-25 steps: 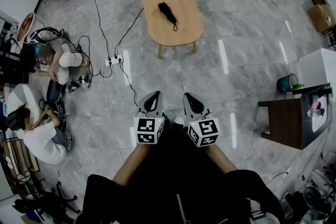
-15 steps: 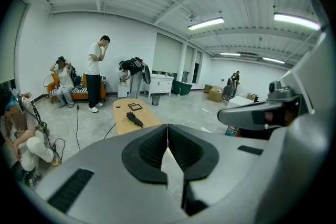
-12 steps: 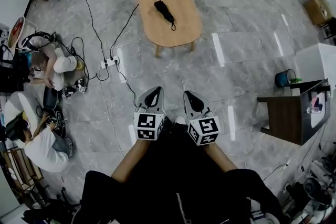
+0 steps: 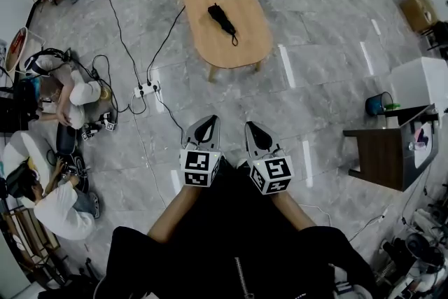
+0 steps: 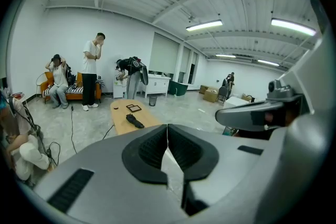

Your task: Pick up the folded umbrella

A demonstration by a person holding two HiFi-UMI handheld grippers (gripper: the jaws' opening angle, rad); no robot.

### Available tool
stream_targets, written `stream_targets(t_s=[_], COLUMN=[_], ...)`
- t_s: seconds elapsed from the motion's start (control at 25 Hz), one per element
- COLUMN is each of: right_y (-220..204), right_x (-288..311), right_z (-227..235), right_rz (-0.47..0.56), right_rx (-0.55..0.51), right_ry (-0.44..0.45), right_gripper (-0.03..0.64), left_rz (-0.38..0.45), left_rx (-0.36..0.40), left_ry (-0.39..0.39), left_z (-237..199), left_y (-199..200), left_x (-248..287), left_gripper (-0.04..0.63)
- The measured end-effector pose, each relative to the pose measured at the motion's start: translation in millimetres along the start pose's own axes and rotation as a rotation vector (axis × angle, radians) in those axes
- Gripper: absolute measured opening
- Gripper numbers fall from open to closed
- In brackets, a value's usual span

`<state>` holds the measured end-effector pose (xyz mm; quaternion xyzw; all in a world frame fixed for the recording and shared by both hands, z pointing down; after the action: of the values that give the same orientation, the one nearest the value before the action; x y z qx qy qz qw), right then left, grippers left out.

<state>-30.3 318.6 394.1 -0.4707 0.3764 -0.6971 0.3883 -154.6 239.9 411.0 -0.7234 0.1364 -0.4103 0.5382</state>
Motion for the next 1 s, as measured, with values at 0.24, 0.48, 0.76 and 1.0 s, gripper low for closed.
stream_targets(t_s=[0.24, 0.48, 0.76, 1.0], right_y=[-1.5, -3.4, 3.4, 23.3], right_x=[12.7, 18.9, 37.6, 67.9], right_z=[-9.2, -4.4, 14.2, 28.8], right_rz=[-0.002, -0.013, -0.013, -0.013], right_rx=[0.006, 0.031, 0.046, 0.037], right_ry=[-0.015, -0.039, -0.033, 0.011], right_gripper=[0.014, 0.012, 0.012, 0.012], left_rz=[-0.001, -0.025, -0.029, -0.034], left_rx=[0.017, 0.008, 0.013, 0.008], left_ry=[-0.008, -0.033, -0.016, 0.019], left_z=[-16.4, -19.0, -27.2, -42.5], left_y=[0.1, -3.0, 3.6, 19.1], left_x=[4.4, 13.2, 33.5, 57.3], left_gripper=[0.015, 0.015, 0.015, 0.015])
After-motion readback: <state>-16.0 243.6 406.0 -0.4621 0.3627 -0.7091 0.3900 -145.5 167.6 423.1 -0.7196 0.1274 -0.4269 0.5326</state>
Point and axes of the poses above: the fingertips, and each gripper's own axes: x forward along the fingers, z to its right, y out of its top, the point moved 6 cm from there along -x, backward along the fingers, and after that the axes turned 9 degrees about y, right-handed, at the moved point
